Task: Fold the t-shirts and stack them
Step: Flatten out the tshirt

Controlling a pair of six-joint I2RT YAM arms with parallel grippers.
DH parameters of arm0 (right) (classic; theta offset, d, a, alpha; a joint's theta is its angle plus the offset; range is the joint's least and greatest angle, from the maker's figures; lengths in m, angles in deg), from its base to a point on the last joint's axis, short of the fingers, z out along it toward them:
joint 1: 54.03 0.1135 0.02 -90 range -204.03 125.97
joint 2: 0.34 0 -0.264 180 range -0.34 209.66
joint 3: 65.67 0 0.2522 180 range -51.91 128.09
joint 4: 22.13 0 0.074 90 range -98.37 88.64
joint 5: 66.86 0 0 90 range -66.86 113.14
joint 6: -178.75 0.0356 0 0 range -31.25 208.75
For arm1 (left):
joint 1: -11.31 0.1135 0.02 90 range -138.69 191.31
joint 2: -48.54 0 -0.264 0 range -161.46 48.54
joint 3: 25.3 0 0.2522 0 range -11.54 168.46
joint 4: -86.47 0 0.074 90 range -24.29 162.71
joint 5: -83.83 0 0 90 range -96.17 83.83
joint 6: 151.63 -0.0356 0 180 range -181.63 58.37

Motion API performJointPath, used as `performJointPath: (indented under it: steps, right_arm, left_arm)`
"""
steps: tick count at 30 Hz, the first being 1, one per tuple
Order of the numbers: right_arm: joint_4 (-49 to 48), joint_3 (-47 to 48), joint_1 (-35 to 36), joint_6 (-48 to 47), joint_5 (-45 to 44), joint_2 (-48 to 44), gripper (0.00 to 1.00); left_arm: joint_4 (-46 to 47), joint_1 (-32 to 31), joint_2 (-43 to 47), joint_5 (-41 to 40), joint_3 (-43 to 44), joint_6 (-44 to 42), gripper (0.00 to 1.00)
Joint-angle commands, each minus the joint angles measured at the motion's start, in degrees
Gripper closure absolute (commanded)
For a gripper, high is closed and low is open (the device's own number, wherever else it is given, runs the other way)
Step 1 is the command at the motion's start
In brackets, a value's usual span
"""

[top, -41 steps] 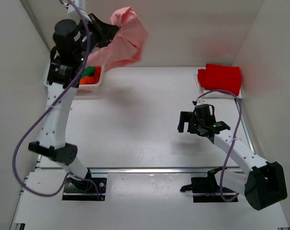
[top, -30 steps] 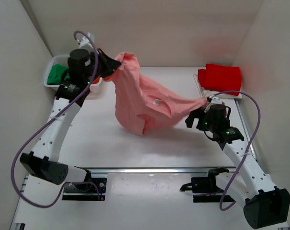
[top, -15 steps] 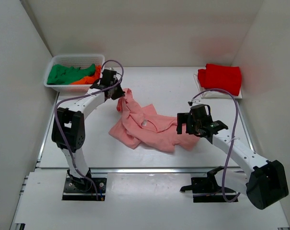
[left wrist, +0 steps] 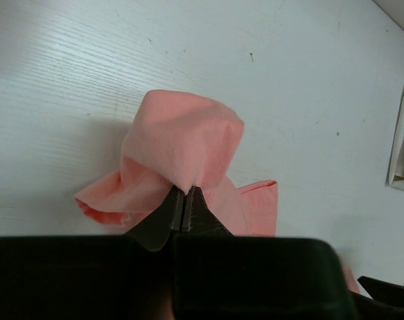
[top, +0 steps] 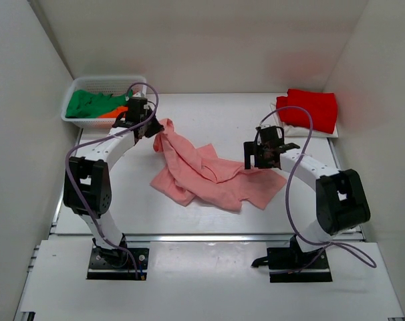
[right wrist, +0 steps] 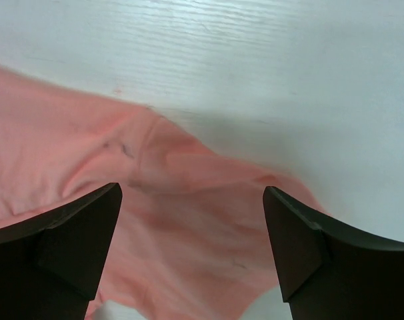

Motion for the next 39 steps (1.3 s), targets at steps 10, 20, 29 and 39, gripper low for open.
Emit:
performJointPath:
  steps: [10,20,29,39]
  right_arm:
    - [4.95,8.85,4.24,2.53,2.11,11.24,1.00]
    - [20.00,30.20,4.86,5.34,-7.04,-12.01,1.00]
    - [25.71,46.64,0.29,6.05,-1.07,-26.02,1.00]
    - [26.16,55.98,-13.53,5.79,14.95,-24.10,1.00]
  left_arm:
    - [2.28,0.28,5.85,4.47,-3.83,-0.21,1.00]
    - [-7.92,1.94,24.28,4.40,13.11,-1.71,1.00]
    - [-15.21,2.47,36.78,5.97,29.47,-0.82,1.00]
    - [-13.56,2.56,36.27,7.81,29.31,-0.64,1.00]
